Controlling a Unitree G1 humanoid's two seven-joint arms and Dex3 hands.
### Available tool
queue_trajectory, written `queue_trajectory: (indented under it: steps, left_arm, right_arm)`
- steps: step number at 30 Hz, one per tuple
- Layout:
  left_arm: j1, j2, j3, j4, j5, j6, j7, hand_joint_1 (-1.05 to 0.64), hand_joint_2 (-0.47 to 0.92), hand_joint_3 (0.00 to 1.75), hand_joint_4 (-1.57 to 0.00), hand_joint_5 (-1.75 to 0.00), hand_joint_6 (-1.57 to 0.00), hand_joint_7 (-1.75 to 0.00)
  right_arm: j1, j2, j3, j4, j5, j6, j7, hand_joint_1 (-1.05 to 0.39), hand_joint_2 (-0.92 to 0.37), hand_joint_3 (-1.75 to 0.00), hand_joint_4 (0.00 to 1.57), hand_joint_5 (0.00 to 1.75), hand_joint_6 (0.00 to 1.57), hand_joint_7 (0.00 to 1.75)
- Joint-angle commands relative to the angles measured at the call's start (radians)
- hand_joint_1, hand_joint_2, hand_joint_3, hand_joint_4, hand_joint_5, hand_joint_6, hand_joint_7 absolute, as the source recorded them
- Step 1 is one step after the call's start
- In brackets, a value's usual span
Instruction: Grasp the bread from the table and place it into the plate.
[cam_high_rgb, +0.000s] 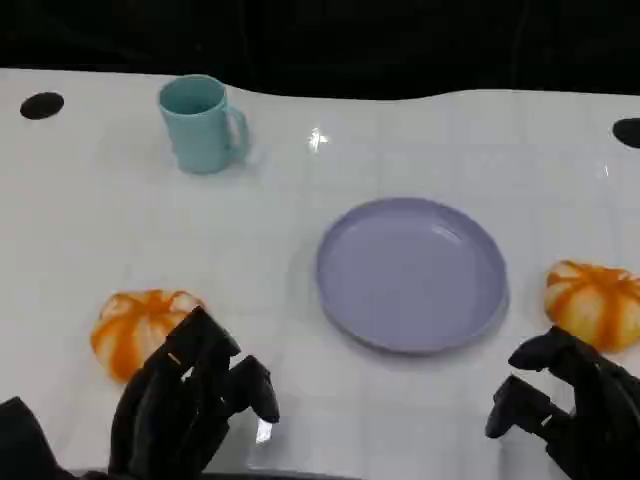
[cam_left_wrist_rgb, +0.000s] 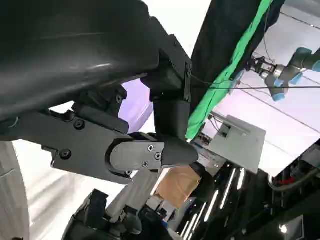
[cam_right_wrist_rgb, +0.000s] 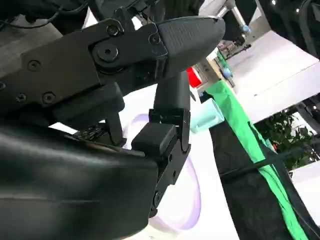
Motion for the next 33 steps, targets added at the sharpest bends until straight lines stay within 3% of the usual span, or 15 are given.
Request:
queue_trajectory:
  steps: [1, 18, 21, 25, 27, 29, 31, 33]
  left_arm:
    - [0.004, 0.009, 0.009, 0.002, 0.001, -0.016, -0.006, -0.54, 0.92, 0.38, -0.86, -1.75, -0.6, -1.75]
    - [0.008, 0.012, 0.008, -0.011, -0.004, -0.003, -0.002, -0.54, 0.92, 0.38, -0.85, -1.75, -0.59, -1.75]
    - [0.007, 0.026, 0.006, -0.019, 0.015, -0.026, -0.011, -0.53, 0.92, 0.37, -0.79, -1.75, -0.57, -1.69]
    - [-0.001, 0.07, -0.014, -0.032, 0.104, -0.098, -0.01, -0.56, 0.92, 0.29, -0.61, -1.6, -0.64, -1.04]
    - [0.0, 0.079, -0.02, -0.043, 0.133, -0.118, 0.006, -0.55, 0.92, 0.24, -0.59, -1.49, -0.7, -0.79]
    - [0.004, 0.097, -0.033, -0.062, 0.208, -0.165, 0.037, -0.5, 0.92, 0.16, -0.58, -1.24, -0.77, -0.39]
    - [0.01, 0.139, -0.054, -0.092, 0.329, -0.231, 0.073, -0.43, 0.92, 0.11, -0.51, -1.05, -0.66, -0.16]
    - [0.017, 0.175, -0.072, -0.124, 0.434, -0.277, 0.111, -0.4, 0.92, 0.07, -0.48, -0.95, -0.6, -0.07]
  right_arm:
    - [0.006, -0.012, -0.011, -0.023, 0.001, 0.007, -0.01, -0.52, -0.92, -0.16, 0.74, 1.55, 0.82, 1.06]
    - [0.006, -0.013, -0.011, -0.023, 0.007, 0.009, 0.002, -0.51, -0.92, -0.17, 0.73, 1.55, 0.82, 1.05]
    - [0.012, -0.009, -0.007, -0.031, 0.002, 0.007, -0.002, -0.53, -0.92, -0.15, 0.73, 1.55, 0.82, 1.04]
    - [0.014, -0.005, -0.003, -0.035, -0.006, 0.0, -0.008, -0.53, -0.92, -0.15, 0.73, 1.55, 0.82, 1.04]
    - [0.012, -0.005, -0.003, -0.034, -0.009, -0.004, -0.005, -0.53, -0.92, -0.16, 0.73, 1.55, 0.82, 1.04]
    - [0.011, -0.005, -0.003, -0.031, -0.007, -0.006, -0.001, -0.53, -0.92, -0.17, 0.72, 1.56, 0.81, 1.05]
    - [0.01, -0.006, -0.002, -0.031, -0.006, -0.005, 0.001, -0.53, -0.92, -0.17, 0.72, 1.56, 0.81, 1.06]
    - [0.008, -0.007, -0.003, -0.03, -0.003, -0.003, 0.003, -0.53, -0.92, -0.18, 0.72, 1.57, 0.81, 1.06]
